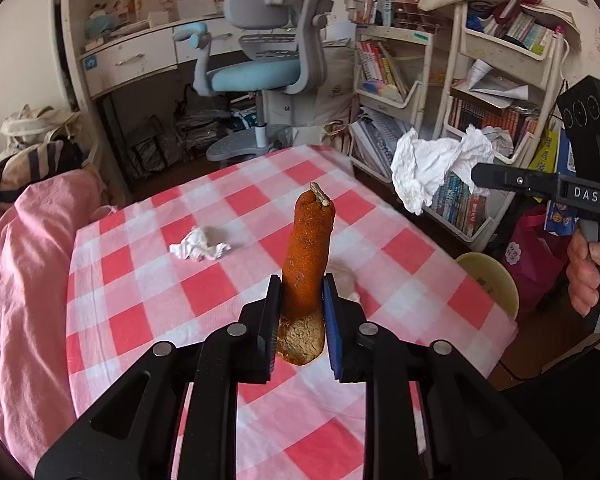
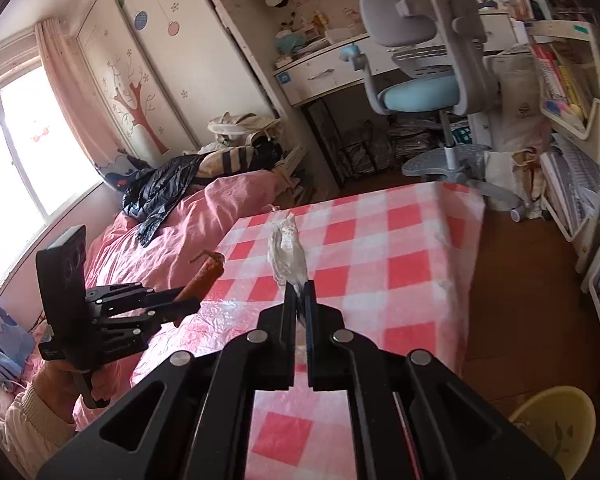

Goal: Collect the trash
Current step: 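Carry the tissue and orange stick over the yellow bin and open both tools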

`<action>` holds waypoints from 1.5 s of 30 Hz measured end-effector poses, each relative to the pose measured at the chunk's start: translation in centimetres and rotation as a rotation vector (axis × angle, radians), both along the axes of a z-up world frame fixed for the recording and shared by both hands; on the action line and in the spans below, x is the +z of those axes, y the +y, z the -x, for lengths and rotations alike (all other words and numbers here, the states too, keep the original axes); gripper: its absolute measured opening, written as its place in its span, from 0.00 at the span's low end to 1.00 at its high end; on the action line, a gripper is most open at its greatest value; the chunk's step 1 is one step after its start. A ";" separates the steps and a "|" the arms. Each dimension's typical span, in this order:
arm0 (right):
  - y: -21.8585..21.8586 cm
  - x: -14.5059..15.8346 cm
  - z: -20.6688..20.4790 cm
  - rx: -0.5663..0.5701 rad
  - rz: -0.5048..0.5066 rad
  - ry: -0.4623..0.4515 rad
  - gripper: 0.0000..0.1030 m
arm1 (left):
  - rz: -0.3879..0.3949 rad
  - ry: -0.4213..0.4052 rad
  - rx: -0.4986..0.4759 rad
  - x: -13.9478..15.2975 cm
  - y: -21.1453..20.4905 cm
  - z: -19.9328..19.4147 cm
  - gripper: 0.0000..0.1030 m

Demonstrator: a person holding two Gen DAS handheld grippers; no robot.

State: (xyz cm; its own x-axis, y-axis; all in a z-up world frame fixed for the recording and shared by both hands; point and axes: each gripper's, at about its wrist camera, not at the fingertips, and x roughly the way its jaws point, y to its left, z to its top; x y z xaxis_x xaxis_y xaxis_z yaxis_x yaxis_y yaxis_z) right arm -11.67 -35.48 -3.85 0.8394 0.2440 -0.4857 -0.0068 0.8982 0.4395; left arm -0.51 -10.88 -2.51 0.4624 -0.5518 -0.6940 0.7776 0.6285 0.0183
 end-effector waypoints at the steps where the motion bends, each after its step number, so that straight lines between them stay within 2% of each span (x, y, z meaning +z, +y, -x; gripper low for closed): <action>1: -0.6 -0.2 1.1 -0.015 0.003 0.001 0.04 | 0.004 -0.008 -0.011 0.2 -0.8 0.6 0.19; 10: -5.0 -1.5 8.4 -0.133 0.032 0.017 0.04 | -0.013 -0.059 -0.102 0.2 -8.6 5.4 0.19; 23: -9.8 -3.6 13.0 -0.250 -0.020 0.032 0.04 | -0.051 -0.082 -0.192 -1.5 -16.6 9.7 0.19; 37: -11.3 -5.3 14.4 -0.277 -0.049 0.043 0.04 | -0.062 -0.081 -0.230 -2.8 -19.2 10.0 0.19; 45: -9.9 -4.6 13.3 -0.247 -0.023 0.028 0.04 | -0.044 -0.079 -0.215 -2.6 -18.8 9.4 0.19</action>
State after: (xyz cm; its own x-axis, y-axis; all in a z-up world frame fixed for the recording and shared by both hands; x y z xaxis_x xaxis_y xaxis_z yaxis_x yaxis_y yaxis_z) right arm -24.96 -45.41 -8.49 0.8613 0.0446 -0.5061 0.2237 0.8611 0.4565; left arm -9.93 -29.67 -5.10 0.3917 -0.6136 -0.6856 0.8885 0.4460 0.1084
